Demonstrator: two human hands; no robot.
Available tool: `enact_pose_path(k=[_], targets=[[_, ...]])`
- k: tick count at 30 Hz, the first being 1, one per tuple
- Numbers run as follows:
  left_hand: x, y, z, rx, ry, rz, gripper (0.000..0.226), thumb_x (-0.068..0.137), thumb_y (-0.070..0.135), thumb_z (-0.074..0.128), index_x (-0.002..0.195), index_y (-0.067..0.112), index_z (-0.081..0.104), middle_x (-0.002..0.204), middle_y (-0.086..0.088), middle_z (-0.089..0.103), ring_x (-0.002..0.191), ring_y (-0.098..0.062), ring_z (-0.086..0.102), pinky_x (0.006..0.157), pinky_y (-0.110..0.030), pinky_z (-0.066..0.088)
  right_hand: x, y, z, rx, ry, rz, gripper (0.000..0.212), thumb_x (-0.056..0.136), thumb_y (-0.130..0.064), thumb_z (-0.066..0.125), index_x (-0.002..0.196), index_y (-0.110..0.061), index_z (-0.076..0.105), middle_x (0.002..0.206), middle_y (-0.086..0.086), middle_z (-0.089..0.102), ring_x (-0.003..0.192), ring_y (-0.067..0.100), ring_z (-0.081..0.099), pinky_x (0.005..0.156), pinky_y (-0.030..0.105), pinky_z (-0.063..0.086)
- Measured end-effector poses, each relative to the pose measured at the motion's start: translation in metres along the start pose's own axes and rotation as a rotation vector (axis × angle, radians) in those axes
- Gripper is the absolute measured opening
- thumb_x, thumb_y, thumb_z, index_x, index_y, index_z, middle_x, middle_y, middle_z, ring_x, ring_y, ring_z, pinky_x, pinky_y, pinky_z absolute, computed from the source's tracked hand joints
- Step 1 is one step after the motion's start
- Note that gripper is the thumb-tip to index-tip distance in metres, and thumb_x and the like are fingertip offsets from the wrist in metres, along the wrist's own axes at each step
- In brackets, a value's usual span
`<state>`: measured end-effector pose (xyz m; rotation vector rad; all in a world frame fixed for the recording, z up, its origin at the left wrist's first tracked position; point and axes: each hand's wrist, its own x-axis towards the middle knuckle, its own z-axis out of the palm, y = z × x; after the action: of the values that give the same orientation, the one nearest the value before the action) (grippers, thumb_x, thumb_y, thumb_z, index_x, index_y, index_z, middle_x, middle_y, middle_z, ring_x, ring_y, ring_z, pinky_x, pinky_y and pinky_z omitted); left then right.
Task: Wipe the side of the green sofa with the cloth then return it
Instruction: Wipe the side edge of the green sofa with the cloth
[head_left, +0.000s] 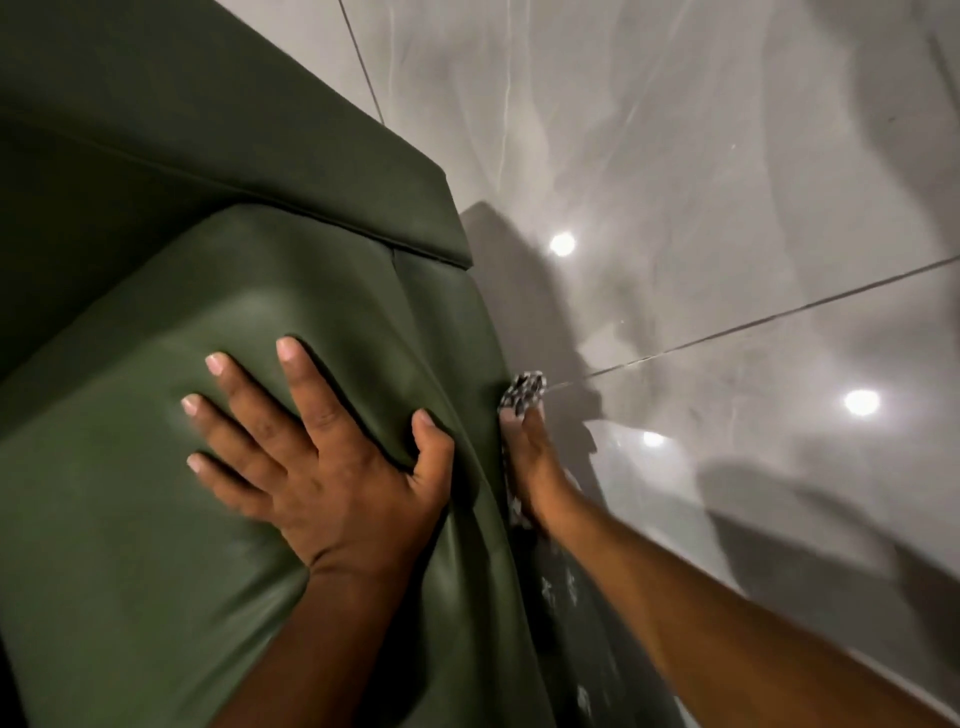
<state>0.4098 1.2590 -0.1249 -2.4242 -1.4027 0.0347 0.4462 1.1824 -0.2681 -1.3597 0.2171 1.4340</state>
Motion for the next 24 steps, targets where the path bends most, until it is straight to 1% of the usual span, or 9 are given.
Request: enact_pose_path(k=[2, 5, 6, 10, 12, 17, 21, 23, 24], targets=[[0.000, 0.001, 0.000, 0.001, 0.001, -0.003, 0.102, 0.075, 0.059, 0.049, 0.156, 0.017, 0.005, 0.160, -0.030, 0.013, 0.148, -0.052, 0.011, 0.117, -0.066, 0.011, -0.021, 0.000, 0.008, 0.048, -0.020, -0.075, 0.053, 0.099, -0.040, 0.039, 0.147, -0.020, 0.029, 0.156, 0.008, 0.034, 0.145, 0.027, 0.029, 0.120, 0.050, 0.024], [0.000, -0.001, 0.002, 0.003, 0.002, -0.003, 0.101, 0.075, 0.059, 0.048, 0.156, 0.017, 0.005, 0.160, -0.030, 0.013, 0.147, -0.052, 0.012, 0.116, -0.066, 0.012, -0.018, -0.032, 0.027, 0.015, -0.084, -0.111, 0.068, 0.088, -0.062, 0.031, 0.150, -0.034, 0.019, 0.165, -0.004, 0.012, 0.152, 0.019, 0.003, 0.124, 0.050, 0.007], [0.001, -0.001, 0.001, 0.001, 0.000, -0.003, 0.101, 0.075, 0.059, 0.048, 0.156, 0.017, 0.005, 0.160, -0.030, 0.013, 0.147, -0.052, 0.011, 0.116, -0.066, 0.012, -0.011, -0.046, 0.033, 0.003, -0.106, -0.162, 0.067, 0.090, -0.060, 0.029, 0.151, -0.033, 0.017, 0.165, -0.005, 0.008, 0.152, 0.016, -0.001, 0.124, 0.049, 0.002], [0.001, 0.001, -0.001, 0.001, -0.018, 0.015, 0.102, 0.074, 0.060, 0.047, 0.156, 0.016, 0.005, 0.160, -0.030, 0.013, 0.147, -0.052, 0.011, 0.116, -0.066, 0.012, 0.032, -0.091, 0.050, -0.086, -0.087, -0.377, 0.058, 0.100, -0.042, 0.029, 0.152, -0.019, 0.015, 0.164, 0.008, 0.011, 0.149, 0.011, -0.002, 0.123, 0.046, -0.008], [0.001, -0.001, 0.001, 0.011, -0.023, 0.022, 0.103, 0.073, 0.060, 0.048, 0.156, 0.015, 0.005, 0.160, -0.030, 0.013, 0.147, -0.052, 0.011, 0.116, -0.066, 0.011, 0.059, -0.099, 0.049, -0.171, -0.054, -0.426, 0.060, 0.098, -0.045, 0.028, 0.152, -0.019, 0.016, 0.164, 0.010, 0.014, 0.151, 0.019, 0.004, 0.124, 0.046, -0.002], [0.003, -0.002, 0.005, 0.021, -0.010, 0.043, 0.104, 0.073, 0.060, 0.047, 0.156, 0.015, 0.004, 0.161, -0.030, 0.012, 0.148, -0.051, 0.009, 0.117, -0.065, 0.010, 0.099, -0.085, 0.029, -0.103, -0.004, -0.252, 0.056, 0.102, -0.042, 0.028, 0.152, -0.018, 0.020, 0.161, 0.010, 0.025, 0.148, 0.026, 0.023, 0.123, 0.047, 0.018], [0.001, -0.003, 0.005, -0.004, -0.019, 0.036, 0.097, 0.079, 0.060, 0.043, 0.156, 0.015, 0.004, 0.161, -0.030, 0.010, 0.148, -0.051, 0.007, 0.117, -0.065, 0.007, 0.055, -0.025, 0.009, 0.137, 0.020, 0.004, 0.048, 0.102, -0.036, 0.034, 0.146, -0.016, 0.035, 0.150, 0.015, 0.042, 0.136, 0.026, 0.041, 0.118, 0.040, 0.028], [0.000, -0.002, 0.004, -0.021, -0.021, 0.026, 0.094, 0.082, 0.060, 0.041, 0.156, 0.015, 0.004, 0.160, -0.031, 0.010, 0.148, -0.051, 0.007, 0.117, -0.065, 0.007, 0.007, 0.008, 0.003, 0.125, 0.087, 0.075, 0.049, 0.098, -0.046, 0.039, 0.143, -0.026, 0.039, 0.149, 0.010, 0.045, 0.133, 0.024, 0.045, 0.116, 0.034, 0.032], [0.000, -0.001, 0.003, -0.025, -0.014, 0.023, 0.092, 0.084, 0.060, 0.040, 0.156, 0.014, 0.004, 0.160, -0.031, 0.010, 0.148, -0.051, 0.008, 0.117, -0.065, 0.007, -0.018, 0.013, 0.003, 0.063, 0.080, 0.048, 0.054, 0.093, -0.054, 0.039, 0.144, -0.036, 0.034, 0.153, 0.005, 0.040, 0.135, 0.021, 0.043, 0.115, 0.030, 0.032]])
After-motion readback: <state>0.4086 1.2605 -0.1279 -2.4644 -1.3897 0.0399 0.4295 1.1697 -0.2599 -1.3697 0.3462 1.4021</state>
